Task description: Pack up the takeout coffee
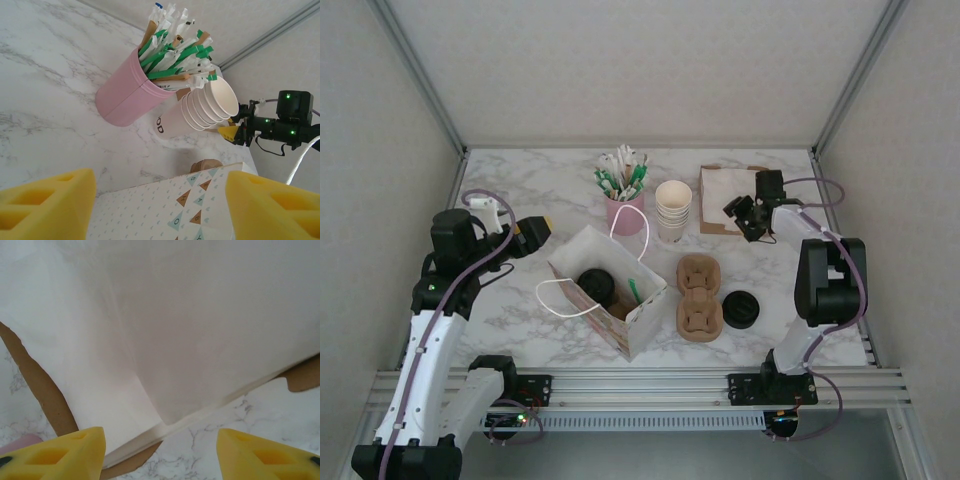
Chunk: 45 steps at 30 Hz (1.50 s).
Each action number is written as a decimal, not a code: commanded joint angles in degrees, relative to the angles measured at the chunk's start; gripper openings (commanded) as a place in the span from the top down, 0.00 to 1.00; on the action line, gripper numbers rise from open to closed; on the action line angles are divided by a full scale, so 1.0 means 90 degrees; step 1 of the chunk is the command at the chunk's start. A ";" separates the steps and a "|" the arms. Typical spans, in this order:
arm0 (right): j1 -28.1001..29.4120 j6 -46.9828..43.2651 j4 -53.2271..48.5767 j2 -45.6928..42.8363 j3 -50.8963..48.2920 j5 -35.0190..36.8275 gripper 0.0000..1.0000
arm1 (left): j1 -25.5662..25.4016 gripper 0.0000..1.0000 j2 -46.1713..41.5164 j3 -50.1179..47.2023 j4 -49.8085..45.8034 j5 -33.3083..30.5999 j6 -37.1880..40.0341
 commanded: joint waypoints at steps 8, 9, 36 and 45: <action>-0.0009 -0.0049 0.0225 0.0434 0.0410 0.0383 0.41 | 0.0000 0.31 0.0016 0.0060 -0.0057 -0.0018 0.0021; -0.0006 -0.0054 0.0239 0.0457 0.0420 0.0384 0.41 | 0.0000 0.31 0.0016 0.0060 -0.0066 -0.0016 0.0021; -0.0006 0.0059 0.0878 0.0219 0.0089 0.0567 0.47 | 0.0007 0.30 0.0056 0.0060 -0.0063 -0.0039 0.0021; 0.0036 0.0118 0.0464 0.0149 0.0159 0.0695 0.46 | 0.0002 0.30 0.0067 0.0060 -0.0065 -0.0028 0.0021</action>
